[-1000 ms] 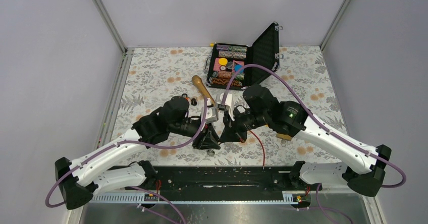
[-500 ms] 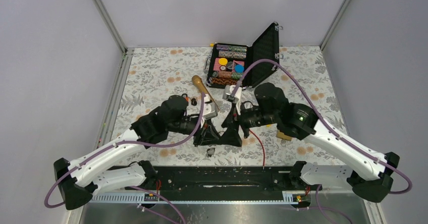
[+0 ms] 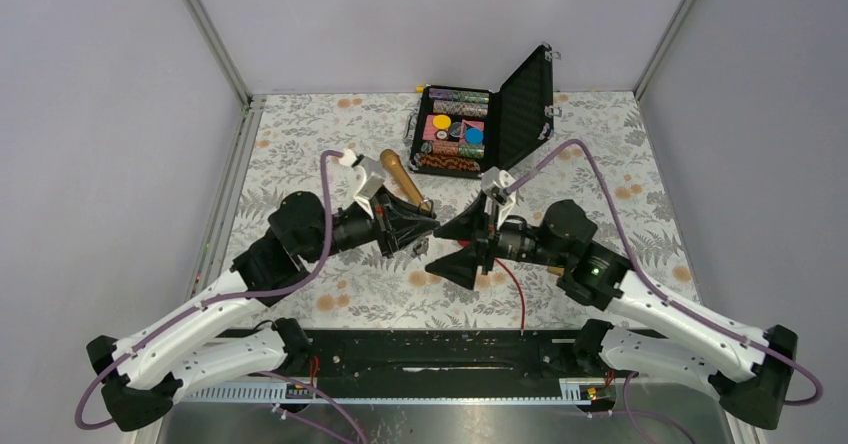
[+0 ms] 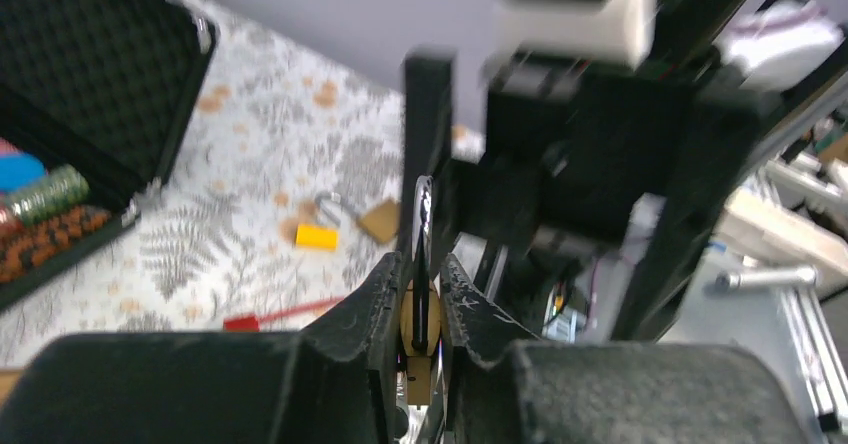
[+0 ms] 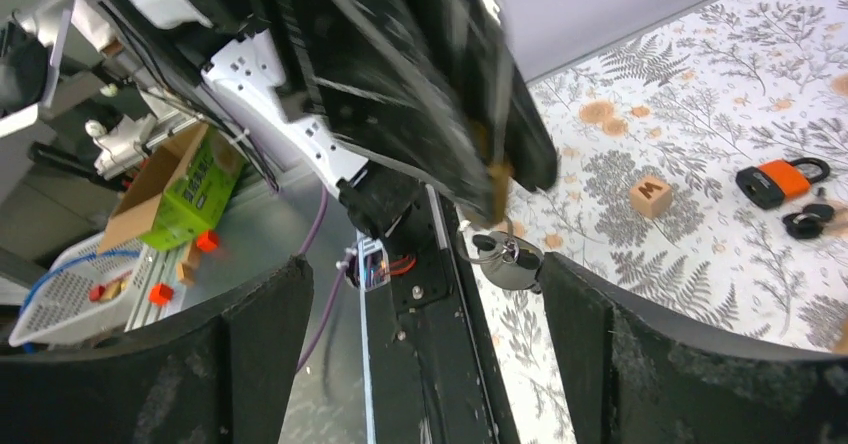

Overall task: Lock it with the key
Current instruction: Lock the lock.

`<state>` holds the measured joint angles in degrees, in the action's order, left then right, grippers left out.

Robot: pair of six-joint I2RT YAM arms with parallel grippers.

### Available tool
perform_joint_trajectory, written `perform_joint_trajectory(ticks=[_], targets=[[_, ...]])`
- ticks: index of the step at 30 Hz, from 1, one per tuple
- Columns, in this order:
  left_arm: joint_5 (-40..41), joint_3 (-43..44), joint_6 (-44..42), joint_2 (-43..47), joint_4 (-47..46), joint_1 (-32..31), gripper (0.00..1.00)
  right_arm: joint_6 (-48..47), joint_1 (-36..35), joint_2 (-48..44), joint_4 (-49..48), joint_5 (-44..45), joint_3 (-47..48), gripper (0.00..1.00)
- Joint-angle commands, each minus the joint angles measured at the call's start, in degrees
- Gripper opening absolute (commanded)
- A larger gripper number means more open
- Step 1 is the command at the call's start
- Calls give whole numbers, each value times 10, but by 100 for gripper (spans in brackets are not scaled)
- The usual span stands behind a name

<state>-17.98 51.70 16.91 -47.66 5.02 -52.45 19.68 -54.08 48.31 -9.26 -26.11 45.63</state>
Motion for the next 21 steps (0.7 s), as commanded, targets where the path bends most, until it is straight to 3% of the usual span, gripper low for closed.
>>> perform_joint_trajectory(ticks=[1,7,13,21], targets=[[30,-10,65,21,-193,1,0,64,2,47,-223,16,-21,87],[-22,-38,91,26,-280,0,0,85,2,91,-324,26,-29,70],[-27,-40,93,30,-291,0,0,93,2,98,-391,20,-52,82],[3,-50,96,46,-304,0,0,103,2,95,-398,-7,-60,59]])
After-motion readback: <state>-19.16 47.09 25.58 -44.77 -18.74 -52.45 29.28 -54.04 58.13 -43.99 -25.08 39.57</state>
